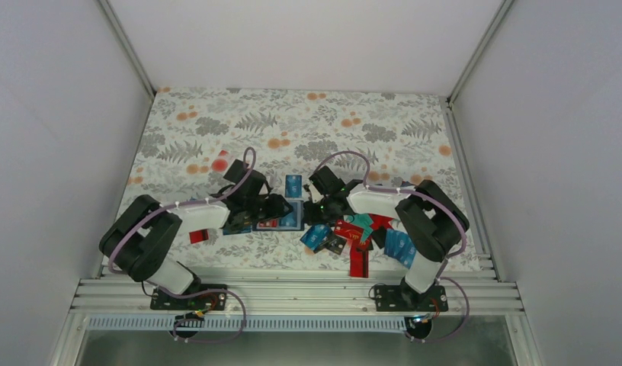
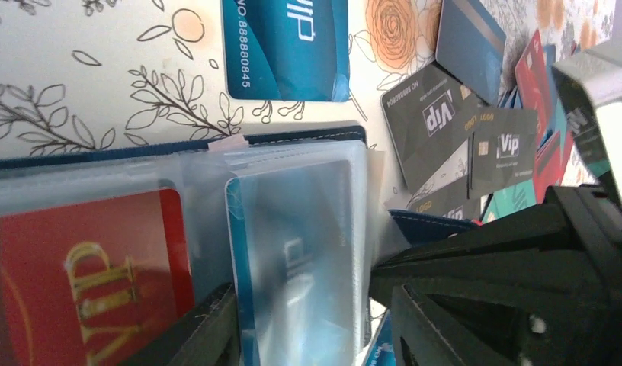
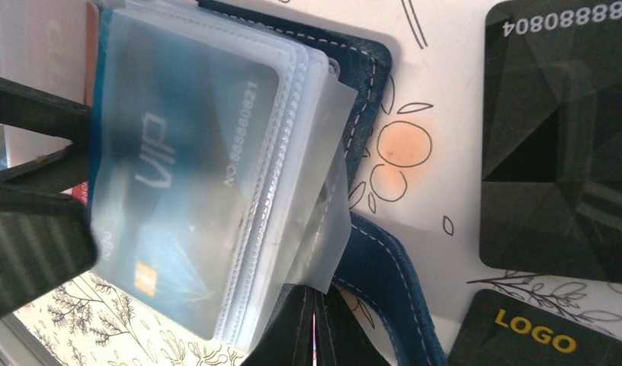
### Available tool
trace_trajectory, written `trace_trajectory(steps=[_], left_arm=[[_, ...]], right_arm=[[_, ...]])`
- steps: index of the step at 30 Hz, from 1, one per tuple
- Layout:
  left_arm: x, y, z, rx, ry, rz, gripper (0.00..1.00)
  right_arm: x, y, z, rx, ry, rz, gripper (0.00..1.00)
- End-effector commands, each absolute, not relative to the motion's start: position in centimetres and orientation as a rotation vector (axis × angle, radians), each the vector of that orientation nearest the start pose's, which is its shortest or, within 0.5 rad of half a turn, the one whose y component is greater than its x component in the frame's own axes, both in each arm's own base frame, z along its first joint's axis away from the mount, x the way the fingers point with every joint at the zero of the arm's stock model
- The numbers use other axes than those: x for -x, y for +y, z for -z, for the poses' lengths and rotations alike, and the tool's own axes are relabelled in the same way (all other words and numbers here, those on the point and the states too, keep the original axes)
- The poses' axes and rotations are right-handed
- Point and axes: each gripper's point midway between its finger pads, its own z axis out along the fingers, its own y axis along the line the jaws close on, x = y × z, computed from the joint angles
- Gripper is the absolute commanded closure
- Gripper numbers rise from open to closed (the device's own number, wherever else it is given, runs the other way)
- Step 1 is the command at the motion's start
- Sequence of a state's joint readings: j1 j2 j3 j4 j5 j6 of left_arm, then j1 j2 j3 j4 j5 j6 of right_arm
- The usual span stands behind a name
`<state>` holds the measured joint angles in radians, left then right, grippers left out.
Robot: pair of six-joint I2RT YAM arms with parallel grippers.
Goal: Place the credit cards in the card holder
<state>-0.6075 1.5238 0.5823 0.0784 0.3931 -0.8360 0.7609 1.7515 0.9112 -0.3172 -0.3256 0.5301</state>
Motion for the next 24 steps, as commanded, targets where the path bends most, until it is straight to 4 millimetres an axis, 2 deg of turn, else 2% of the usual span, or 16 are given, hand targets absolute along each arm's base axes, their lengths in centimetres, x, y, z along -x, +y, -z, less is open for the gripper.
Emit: trace_trajectory(steps=[1,5,9,16,24], left_arm=[[-25.2,-24.8,-4.9,0.071,2.690,0.944,0.46],[-25.0,-24.4,-5.7,0.053,2.698,0.900,0.24],[-24.8,-23.5,-6.1,0.036,2.719,0.819,0.12],[-25.0,-20.5,-5.5,0.008,2.758,0.560,0.03],[-24.7,-19.6,-4.7,-0.026,2.793,0.557,0.00]], right_arm=[[-21.5,27.5,2.0,0.442,2.982,-0.603,0.96],[-21.4,27.4,2.1,0.442,2.984,-0.603,0.96],[-21.4,27.4,2.2,0.442,2.987,-0.603,0.96],[-21.4,27.4,2.2,0.444,2.986,-0.603,0.96],[-21.3,27.3,2.3,0.444,2.989,-0.599,0.96]])
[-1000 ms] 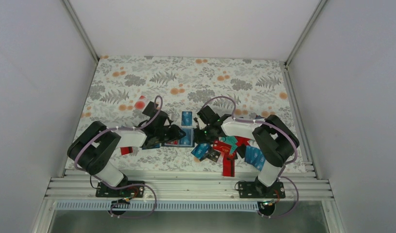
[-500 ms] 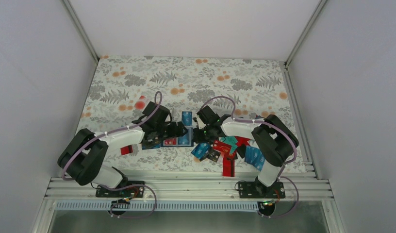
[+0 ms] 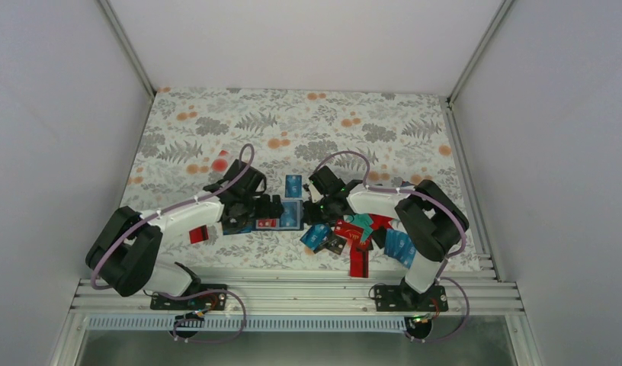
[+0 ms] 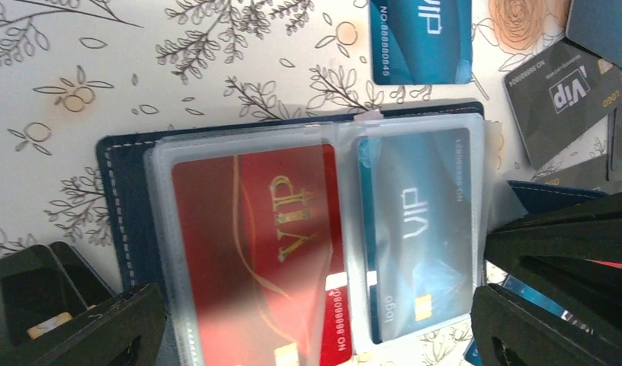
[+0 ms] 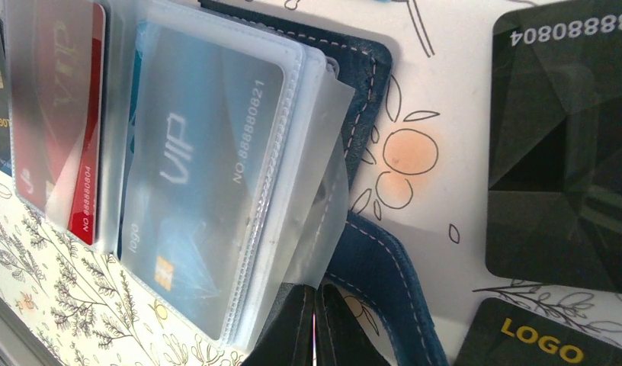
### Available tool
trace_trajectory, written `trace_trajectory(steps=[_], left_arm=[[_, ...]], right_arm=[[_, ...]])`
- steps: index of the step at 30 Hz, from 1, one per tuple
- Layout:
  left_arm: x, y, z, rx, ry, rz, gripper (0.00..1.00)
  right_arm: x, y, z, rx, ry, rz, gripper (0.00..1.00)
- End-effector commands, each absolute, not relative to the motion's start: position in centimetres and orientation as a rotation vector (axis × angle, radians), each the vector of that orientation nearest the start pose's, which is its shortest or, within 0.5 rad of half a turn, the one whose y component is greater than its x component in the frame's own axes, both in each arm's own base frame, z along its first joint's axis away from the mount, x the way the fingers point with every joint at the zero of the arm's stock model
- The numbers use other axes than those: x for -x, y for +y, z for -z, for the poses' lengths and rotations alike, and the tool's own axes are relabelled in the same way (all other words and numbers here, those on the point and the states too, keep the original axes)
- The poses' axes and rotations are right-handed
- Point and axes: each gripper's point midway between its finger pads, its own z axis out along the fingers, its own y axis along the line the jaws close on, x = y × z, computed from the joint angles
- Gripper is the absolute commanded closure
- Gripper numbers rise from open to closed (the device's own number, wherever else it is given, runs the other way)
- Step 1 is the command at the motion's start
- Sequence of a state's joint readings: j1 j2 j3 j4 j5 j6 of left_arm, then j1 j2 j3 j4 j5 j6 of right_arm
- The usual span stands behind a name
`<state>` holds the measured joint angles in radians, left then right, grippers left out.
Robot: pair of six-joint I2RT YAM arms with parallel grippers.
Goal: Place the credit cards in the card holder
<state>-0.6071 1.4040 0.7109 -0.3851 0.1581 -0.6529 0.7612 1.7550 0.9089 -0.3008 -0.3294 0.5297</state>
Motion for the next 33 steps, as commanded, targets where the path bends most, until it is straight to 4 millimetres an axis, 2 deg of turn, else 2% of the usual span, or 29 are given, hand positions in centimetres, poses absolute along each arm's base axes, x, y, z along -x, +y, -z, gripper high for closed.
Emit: trace_trajectory(steps=[1,5,10,18,33], left_arm=[[-24.7,-19.5,-4.6,-0.023,2.799,0.557,0.00],[-24.2,-18.8,-3.5,-0.001,2.854,0.534,0.00],[-23.4,-18.8,-3.0,0.025,2.889,0.561,0.00],[-22.5,-20.6,-2.1,0.016,2.912,0.725,0.00],[-24.7,-21.6,-6.3,-0.006,2.776,0.782,0.00]], right_arm=[[-21.3,27.3,2.3,0.445,2.989,-0.600,0.96],[-21.3,27.2,2.3,0.446,2.989,-0.594,0.96],[-21.3,27.2,2.4,0.447,2.992,-0.595,0.95],[-21.3,27.3,2.4,0.450,2.989,-0.602,0.95],[-21.2,27.3,2.6,0.460,2.994,-0.597,0.96]])
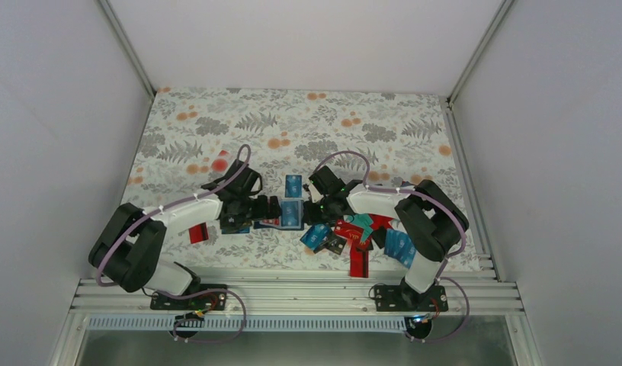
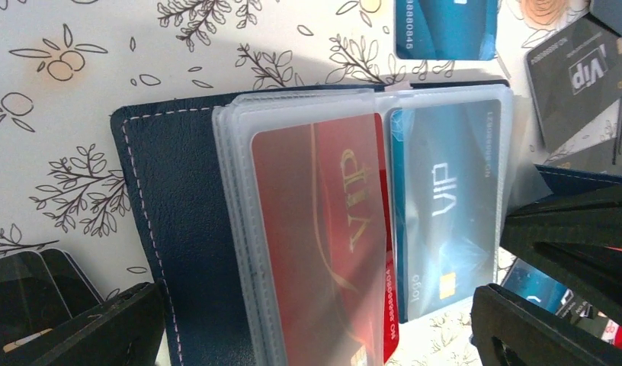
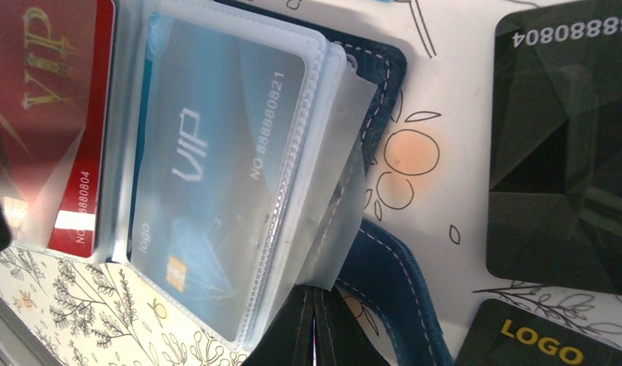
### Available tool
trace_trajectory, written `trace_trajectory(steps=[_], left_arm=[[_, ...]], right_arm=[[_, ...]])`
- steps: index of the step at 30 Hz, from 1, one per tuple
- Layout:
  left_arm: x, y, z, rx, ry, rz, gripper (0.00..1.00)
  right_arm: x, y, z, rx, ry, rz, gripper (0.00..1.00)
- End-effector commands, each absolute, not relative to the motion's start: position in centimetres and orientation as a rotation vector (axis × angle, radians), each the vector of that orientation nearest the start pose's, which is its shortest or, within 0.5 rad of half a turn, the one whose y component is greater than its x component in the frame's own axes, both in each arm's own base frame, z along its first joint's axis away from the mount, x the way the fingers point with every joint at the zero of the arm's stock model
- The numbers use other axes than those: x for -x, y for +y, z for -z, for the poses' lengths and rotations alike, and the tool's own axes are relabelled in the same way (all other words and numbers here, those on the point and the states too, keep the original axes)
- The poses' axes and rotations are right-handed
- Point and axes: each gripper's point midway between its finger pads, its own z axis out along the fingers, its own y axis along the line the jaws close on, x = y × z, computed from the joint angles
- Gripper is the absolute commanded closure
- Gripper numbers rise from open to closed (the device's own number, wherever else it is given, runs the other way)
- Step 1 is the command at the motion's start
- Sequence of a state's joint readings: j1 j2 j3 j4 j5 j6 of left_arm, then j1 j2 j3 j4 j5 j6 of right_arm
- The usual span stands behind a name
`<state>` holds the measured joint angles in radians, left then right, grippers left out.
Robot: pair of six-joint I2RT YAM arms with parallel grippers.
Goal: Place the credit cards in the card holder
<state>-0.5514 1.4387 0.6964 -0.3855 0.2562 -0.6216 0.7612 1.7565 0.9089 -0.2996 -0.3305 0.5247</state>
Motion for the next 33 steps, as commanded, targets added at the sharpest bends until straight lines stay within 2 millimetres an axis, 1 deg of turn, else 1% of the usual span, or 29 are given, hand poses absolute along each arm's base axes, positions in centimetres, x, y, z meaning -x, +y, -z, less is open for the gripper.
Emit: trace_trajectory(steps=[1,8,12,19,28,33], left_arm=[[-24.8,-21.7,-6.5,-0.010,2.769,0.790,0.00],[-25.2,-22.5,-8.5,-0.037,2.713,0.862,0.00],[-25.3,-22.9,-9.2,-0.048,2.698,0.889,0.00],[-25.2,-23.4,-9.5,-0.057,2.687,0.928,0.00],[-25.5,-23.8,-10.6,-0.067,2.662,0.936,0.01],[-25.6,-24.1,-10.1,-0.090,2.665,0.933,0.01]], right_arm=[[-21.2,27.3,2.6,0.460,2.996,-0.597,0.96],[-21.2,27.4,2.8,0.463,2.999,-0.597,0.96],[-21.2,27.4,2.8,0.466,2.998,-0.600,0.96],[-21.3,27.5,2.7,0.468,2.997,-0.599,0.96],[-21.3,27.5,2.8,0.468,2.997,-0.603,0.96],[-21.2,27.5,2.9,0.469,2.999,-0.604,0.96]])
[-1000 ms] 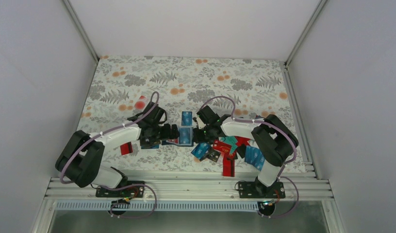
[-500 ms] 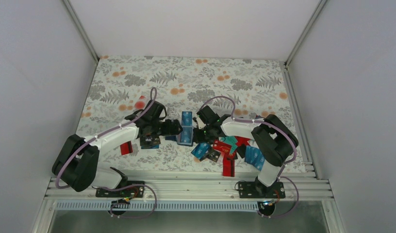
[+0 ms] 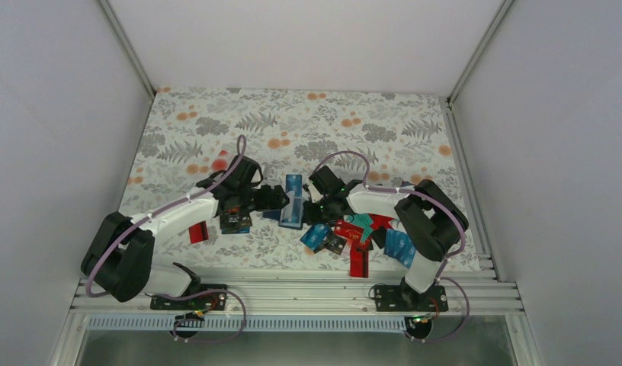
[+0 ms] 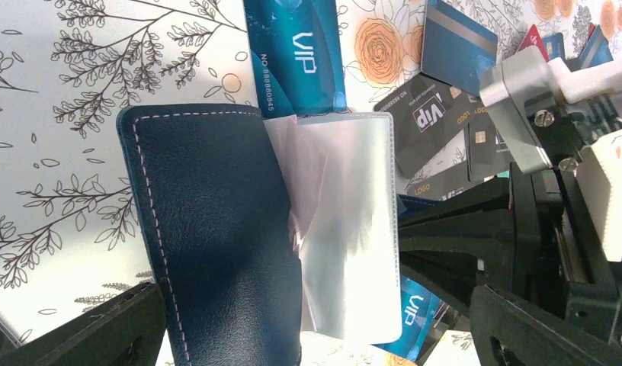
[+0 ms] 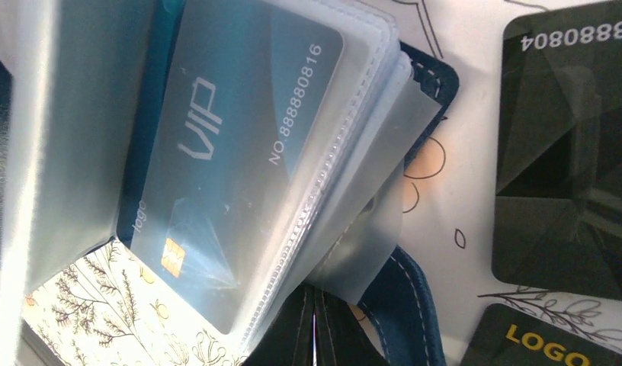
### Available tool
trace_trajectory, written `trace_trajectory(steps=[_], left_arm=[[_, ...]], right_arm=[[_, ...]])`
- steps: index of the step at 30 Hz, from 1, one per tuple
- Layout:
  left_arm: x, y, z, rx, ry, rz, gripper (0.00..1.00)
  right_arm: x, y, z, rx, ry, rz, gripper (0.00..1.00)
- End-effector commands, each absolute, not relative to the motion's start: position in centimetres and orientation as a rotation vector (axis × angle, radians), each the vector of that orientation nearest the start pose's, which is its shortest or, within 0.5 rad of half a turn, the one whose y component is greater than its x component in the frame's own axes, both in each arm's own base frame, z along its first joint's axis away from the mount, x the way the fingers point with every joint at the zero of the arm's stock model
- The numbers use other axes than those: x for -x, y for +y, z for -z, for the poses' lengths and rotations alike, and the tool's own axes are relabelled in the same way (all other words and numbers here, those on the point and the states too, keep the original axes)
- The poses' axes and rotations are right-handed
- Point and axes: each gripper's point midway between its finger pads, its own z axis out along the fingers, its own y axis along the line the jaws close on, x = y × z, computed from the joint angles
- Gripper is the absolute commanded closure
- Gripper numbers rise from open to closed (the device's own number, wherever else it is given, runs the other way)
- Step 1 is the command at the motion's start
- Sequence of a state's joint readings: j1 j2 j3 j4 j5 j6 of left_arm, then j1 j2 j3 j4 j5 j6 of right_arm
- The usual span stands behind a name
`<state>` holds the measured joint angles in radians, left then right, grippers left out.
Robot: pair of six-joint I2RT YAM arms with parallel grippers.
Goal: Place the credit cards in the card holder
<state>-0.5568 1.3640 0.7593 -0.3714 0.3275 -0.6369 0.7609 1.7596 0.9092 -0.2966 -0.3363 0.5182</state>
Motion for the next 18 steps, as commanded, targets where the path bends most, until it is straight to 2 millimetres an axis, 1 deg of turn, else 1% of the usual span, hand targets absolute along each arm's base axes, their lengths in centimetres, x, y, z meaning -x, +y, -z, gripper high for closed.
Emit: trace_trajectory(steps=[1,3,13,15,18], left_arm=[[-25.6,-24.2,-9.9,-0.095,2.669,0.932,0.02],[-25.7,-24.6,-9.9,-0.107,2.667,0.943,0.02],[-25.9,-26.5,-11.6,-0.165,2.645,0.951,0.02],[-25.8,-26.8,-11.5,-0.174,2.646,0.953,0.02],[-25.7,-27.1,-10.8,-0.180,2.659,0.953,0.02]], right_arm=[[-21.3,27.5,2.8,0.469,2.997,-0.605,0.96],[-21.3,27.5,2.8,0.472,2.994,-0.603,0.96],[-21.4,27.5,2.7,0.473,2.988,-0.598,0.96],[-21.5,27.5,2.6,0.476,2.986,-0.597,0.96],[-21.5,27.5,2.6,0.476,2.984,-0.596,0.96]])
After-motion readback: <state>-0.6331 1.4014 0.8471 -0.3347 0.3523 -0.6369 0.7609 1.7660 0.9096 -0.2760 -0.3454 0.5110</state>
